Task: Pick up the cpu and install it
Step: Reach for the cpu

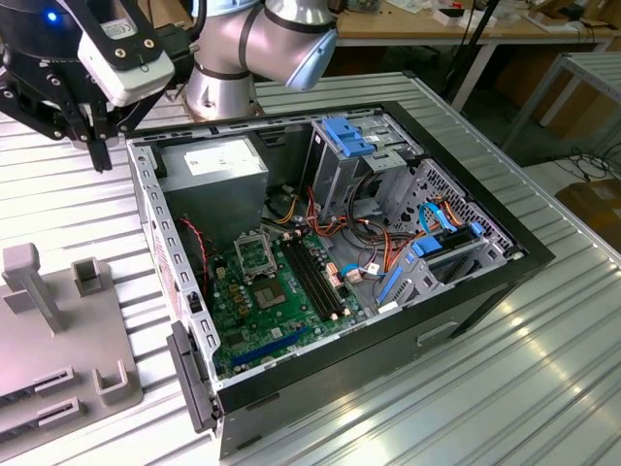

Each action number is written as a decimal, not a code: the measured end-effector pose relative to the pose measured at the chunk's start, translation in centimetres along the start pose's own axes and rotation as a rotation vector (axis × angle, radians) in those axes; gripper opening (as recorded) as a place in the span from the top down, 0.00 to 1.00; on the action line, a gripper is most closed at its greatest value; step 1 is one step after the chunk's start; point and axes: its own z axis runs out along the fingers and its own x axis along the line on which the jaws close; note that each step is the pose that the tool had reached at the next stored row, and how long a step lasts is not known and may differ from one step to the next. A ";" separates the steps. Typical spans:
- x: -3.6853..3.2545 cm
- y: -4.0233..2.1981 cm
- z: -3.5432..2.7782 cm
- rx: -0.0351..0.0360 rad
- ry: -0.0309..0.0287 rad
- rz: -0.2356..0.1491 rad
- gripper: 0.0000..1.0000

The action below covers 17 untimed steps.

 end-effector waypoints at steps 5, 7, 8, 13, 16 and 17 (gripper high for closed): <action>0.57 -0.04 -0.01 0.0000 0.0003 0.000 0.89; 0.84 -0.06 -0.01 0.0000 0.0005 0.000 0.89; 0.99 -0.07 -0.02 0.0001 0.0007 0.000 0.89; 1.62 -0.12 -0.02 0.0000 0.0011 0.000 0.89; 1.93 -0.15 -0.03 0.0001 0.0014 0.000 0.89; 2.07 -0.16 -0.03 0.0000 0.0016 0.000 0.89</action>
